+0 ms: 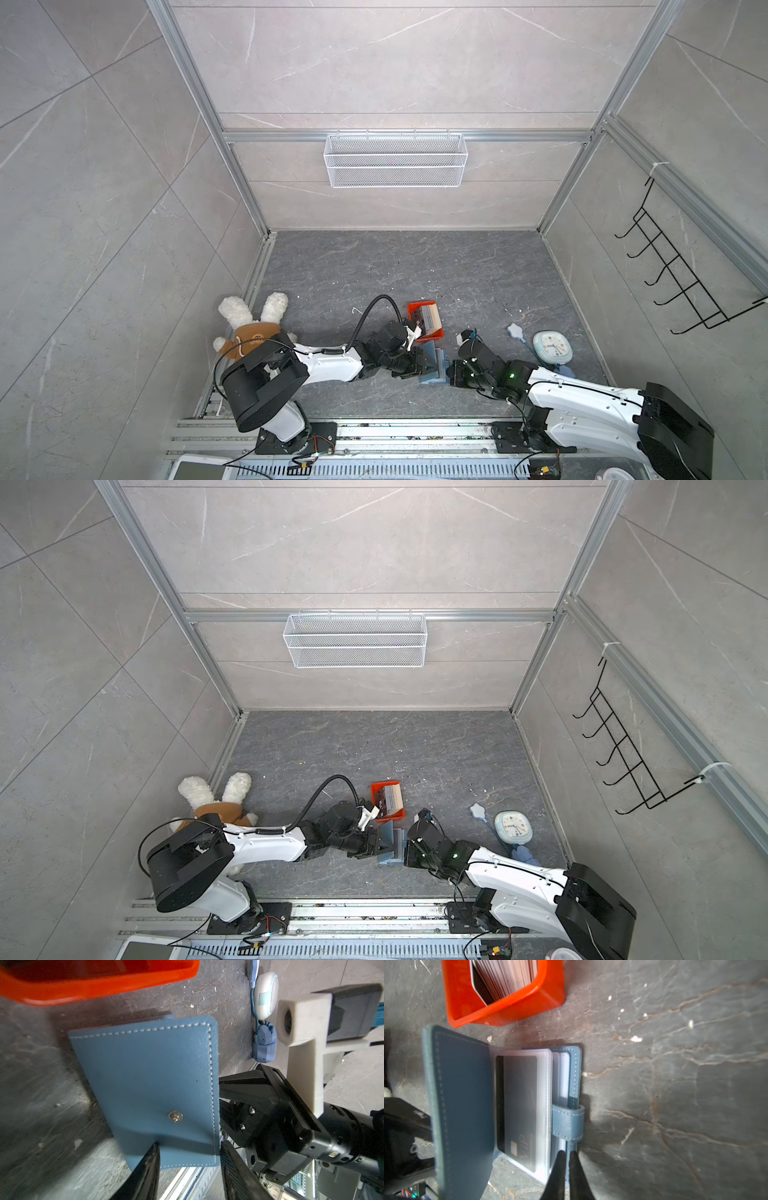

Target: Put the credit cards into the card holder

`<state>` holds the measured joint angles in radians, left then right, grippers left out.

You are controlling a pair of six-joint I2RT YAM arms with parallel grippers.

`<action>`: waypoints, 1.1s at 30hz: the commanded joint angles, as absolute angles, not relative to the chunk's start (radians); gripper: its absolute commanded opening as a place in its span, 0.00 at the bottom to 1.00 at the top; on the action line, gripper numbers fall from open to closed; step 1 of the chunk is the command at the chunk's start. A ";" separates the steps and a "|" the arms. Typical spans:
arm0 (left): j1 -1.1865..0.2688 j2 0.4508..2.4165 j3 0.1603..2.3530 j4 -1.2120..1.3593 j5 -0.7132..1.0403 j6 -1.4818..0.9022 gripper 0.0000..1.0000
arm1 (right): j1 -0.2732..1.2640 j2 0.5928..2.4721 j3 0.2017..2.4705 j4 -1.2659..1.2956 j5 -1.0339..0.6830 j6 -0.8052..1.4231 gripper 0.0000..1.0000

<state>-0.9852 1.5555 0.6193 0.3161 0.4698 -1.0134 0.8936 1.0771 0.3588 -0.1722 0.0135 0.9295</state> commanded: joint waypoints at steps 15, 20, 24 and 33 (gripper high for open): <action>-1.025 1.664 0.678 0.301 0.408 -1.018 0.40 | 0.897 1.193 0.430 -0.221 0.066 0.920 0.26; -1.028 1.657 0.660 0.301 0.403 -1.023 0.38 | 0.894 1.226 0.461 -0.235 0.083 0.915 0.28; -1.029 1.653 0.649 0.301 0.396 -1.027 0.38 | 0.893 1.220 0.469 -0.222 0.103 0.893 0.28; -1.031 1.677 0.628 0.317 0.394 -1.055 0.37 | 0.849 1.230 0.480 -0.196 0.123 0.881 0.27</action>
<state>-1.0214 1.6569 0.6537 0.3302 0.4171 -1.0363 0.8627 1.2186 0.4603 -0.2073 0.0868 0.8970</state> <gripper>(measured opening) 0.367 0.272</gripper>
